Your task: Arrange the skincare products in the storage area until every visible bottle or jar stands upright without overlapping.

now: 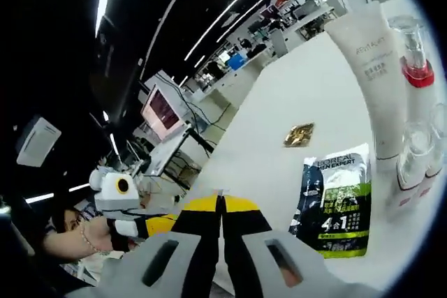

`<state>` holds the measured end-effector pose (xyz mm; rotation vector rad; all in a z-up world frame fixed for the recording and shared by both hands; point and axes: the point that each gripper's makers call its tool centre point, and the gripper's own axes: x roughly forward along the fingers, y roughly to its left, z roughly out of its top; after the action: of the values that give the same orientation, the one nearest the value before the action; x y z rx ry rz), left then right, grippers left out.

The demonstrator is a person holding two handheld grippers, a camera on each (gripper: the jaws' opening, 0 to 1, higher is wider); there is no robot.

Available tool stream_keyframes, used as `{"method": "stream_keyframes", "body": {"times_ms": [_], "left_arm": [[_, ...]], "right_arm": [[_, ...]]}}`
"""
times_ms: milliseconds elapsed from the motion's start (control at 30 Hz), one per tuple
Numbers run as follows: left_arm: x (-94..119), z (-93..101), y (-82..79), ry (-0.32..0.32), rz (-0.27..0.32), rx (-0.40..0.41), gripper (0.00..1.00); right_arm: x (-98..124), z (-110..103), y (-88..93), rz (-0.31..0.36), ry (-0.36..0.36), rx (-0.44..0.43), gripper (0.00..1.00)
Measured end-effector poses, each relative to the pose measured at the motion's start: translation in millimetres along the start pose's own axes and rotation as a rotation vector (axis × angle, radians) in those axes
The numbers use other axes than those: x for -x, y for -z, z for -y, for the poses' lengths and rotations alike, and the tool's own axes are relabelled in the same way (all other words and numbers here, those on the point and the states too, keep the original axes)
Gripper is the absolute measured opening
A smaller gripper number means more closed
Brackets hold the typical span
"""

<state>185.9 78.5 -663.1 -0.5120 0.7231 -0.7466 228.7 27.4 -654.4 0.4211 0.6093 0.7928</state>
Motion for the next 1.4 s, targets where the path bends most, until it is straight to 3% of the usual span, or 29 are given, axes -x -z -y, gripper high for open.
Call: {"method": "stream_keyframes", "body": {"times_ms": [300, 467, 567, 867, 967, 1067, 1133, 1233, 1400], "left_arm": [[-9, -39.0, 18.3, -0.107, -0.051, 0.026, 0.00], [-9, -55.6, 27.5, -0.184, -0.121, -0.001, 0.00], [-15, -56.8, 27.9, -0.171, -0.119, 0.029, 0.00], [-27, -67.3, 27.1, -0.191, -0.147, -0.020, 0.00], [-28, -67.7, 28.4, -0.187, -0.160, -0.089, 0.00], [-32, -70.5, 22.6, -0.171, -0.162, -0.227, 0.01], [-38, -67.3, 19.8, -0.159, -0.185, -0.387, 0.00], [-48, -65.3, 18.2, -0.155, -0.227, -0.564, 0.03], [-64, -65.1, 20.7, -0.150, -0.298, -0.739, 0.09]], "right_arm": [[-22, 20, 26.5, -0.129, 0.108, 0.253, 0.01], [-29, 37, 36.8, -0.163, 0.186, 0.355, 0.01], [-36, 40, 37.1, -0.163, 0.166, 0.299, 0.01], [-58, 50, 46.6, -0.189, 0.191, 0.277, 0.01], [-61, 55, 48.2, -0.199, 0.200, 0.288, 0.01], [-62, 58, 50.6, -0.216, 0.207, 0.317, 0.01], [-63, 60, 54.5, -0.242, 0.218, 0.358, 0.01], [-66, 62, 57.7, -0.255, 0.215, 0.386, 0.01], [-66, 65, 57.4, -0.266, 0.223, 0.413, 0.01]]}}
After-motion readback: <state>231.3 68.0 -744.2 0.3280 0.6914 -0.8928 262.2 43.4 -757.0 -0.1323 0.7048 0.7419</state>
